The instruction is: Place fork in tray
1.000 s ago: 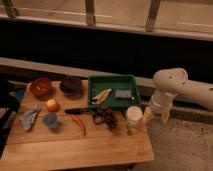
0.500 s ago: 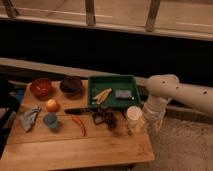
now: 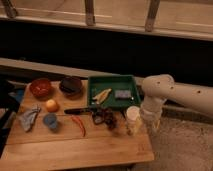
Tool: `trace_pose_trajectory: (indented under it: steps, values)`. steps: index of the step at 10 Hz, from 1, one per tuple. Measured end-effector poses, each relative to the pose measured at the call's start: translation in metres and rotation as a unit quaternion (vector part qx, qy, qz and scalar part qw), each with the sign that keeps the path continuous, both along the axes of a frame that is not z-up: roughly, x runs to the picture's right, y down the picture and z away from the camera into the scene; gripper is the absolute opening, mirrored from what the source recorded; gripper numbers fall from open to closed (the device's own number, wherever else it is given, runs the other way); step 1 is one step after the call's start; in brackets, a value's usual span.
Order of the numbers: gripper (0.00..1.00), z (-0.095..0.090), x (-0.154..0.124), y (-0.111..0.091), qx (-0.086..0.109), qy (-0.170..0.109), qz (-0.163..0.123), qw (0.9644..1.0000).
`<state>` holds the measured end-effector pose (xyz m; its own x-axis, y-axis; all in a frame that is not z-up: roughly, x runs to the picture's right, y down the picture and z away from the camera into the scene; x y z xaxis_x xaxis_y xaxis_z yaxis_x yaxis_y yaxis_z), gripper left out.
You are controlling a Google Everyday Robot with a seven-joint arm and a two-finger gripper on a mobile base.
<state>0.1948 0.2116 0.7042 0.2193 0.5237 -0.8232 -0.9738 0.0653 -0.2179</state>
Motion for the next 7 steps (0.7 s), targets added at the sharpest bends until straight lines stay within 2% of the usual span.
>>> trace_pose_trajectory:
  steps: [3, 5, 6, 7]
  values:
    - [0.67, 0.003, -0.020, 0.011, -0.011, -0.010, -0.022, 0.9996]
    - [0.67, 0.005, -0.031, 0.015, -0.010, -0.014, -0.030, 0.9994]
    - [0.67, 0.007, -0.038, 0.015, -0.003, -0.019, -0.025, 0.9995]
    - [0.67, 0.009, -0.041, 0.014, 0.013, -0.024, -0.007, 0.9996]
